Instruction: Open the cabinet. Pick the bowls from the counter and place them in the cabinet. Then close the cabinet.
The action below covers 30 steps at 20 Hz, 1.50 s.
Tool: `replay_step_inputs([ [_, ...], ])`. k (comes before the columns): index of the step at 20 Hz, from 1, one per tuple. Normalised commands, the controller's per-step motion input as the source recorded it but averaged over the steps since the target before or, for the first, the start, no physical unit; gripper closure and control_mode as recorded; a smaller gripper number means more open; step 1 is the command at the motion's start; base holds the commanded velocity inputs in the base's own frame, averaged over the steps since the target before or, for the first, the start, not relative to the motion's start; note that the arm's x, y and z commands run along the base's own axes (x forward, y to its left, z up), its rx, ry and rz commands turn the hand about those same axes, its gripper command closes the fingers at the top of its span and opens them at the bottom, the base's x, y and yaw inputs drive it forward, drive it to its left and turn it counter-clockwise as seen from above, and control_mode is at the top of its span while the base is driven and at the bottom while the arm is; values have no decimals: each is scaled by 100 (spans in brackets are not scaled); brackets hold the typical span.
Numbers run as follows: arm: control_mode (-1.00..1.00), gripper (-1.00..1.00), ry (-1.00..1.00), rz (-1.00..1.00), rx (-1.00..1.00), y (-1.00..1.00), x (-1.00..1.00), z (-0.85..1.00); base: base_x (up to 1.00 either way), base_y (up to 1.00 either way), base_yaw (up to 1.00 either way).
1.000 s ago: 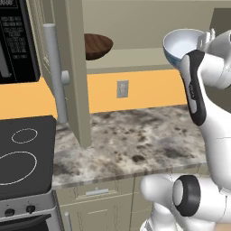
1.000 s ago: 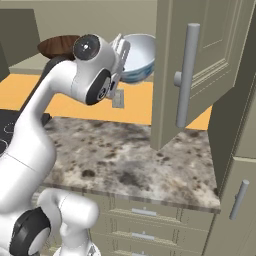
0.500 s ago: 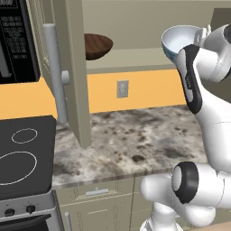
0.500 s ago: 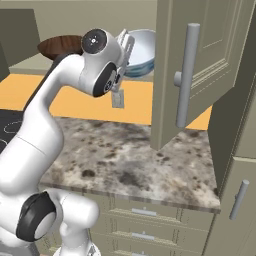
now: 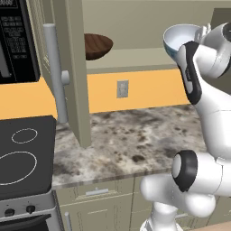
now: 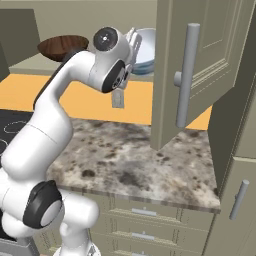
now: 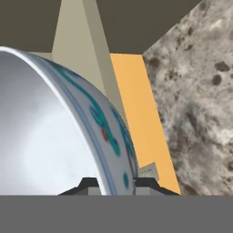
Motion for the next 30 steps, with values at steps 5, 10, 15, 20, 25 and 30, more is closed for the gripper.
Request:
replay_step_inputs([
  [5,-100,100,0,0,0,-18,25,0,0,0,0],
  [10,-100,100,0,0,0,-20,23,0,0,0,0],
  [15,-100,100,0,0,0,-19,23,0,0,0,0],
  [20,-100,100,-1,0,0,-18,26,0,0,0,0],
  [25,-100,100,-2,0,0,-13,30,-1,0,0,0],
  [30,-100,100,-2,0,0,-7,30,-5,0,0,0],
])
